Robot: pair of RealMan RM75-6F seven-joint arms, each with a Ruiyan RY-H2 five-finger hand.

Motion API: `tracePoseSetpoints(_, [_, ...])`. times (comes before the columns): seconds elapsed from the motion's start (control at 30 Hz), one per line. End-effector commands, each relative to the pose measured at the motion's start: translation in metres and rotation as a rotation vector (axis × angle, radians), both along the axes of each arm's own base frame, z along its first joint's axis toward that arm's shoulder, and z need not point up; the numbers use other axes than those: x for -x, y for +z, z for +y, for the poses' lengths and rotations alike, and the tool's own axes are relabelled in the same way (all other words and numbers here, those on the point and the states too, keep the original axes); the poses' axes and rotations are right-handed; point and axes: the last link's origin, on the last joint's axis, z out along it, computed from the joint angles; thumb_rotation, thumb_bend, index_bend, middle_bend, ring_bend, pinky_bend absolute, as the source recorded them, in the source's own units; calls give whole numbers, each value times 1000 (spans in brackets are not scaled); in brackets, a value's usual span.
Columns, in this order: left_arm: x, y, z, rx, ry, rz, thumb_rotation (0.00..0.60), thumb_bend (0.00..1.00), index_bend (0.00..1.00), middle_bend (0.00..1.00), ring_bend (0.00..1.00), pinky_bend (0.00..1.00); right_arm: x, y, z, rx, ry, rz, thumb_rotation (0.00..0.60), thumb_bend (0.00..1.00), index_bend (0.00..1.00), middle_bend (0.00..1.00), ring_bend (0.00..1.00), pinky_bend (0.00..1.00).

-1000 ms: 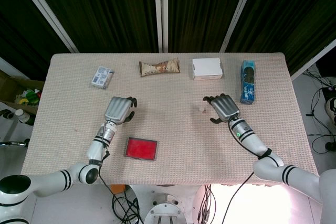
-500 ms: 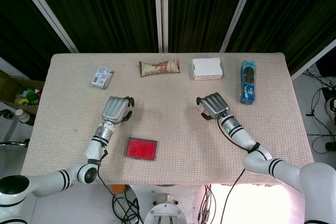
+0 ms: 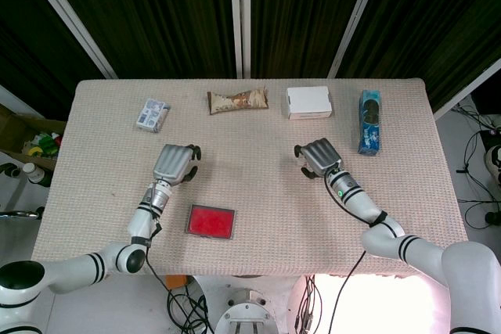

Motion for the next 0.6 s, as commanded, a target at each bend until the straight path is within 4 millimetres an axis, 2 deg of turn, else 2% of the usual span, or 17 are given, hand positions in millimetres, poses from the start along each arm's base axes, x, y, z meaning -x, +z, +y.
tracePoseSetpoints(0.03, [0, 0, 0, 1, 0, 0, 600, 553, 633, 613, 627, 866, 0, 0, -1, 1, 0, 0, 600, 311, 443, 807, 924, 926])
tracePoseSetpoints(0.37, [2, -1, 1, 0, 4, 2, 600, 554, 633, 613, 627, 866, -1, -3, -2, -4, -3, 0, 600, 333, 508, 813, 929, 933])
tracePoseSetpoints(0.6, [2, 1, 1, -3, 16, -29, 600, 555, 633, 613, 627, 866, -5, 4, -2, 14, 8, -36, 600, 442, 636, 833, 947, 954])
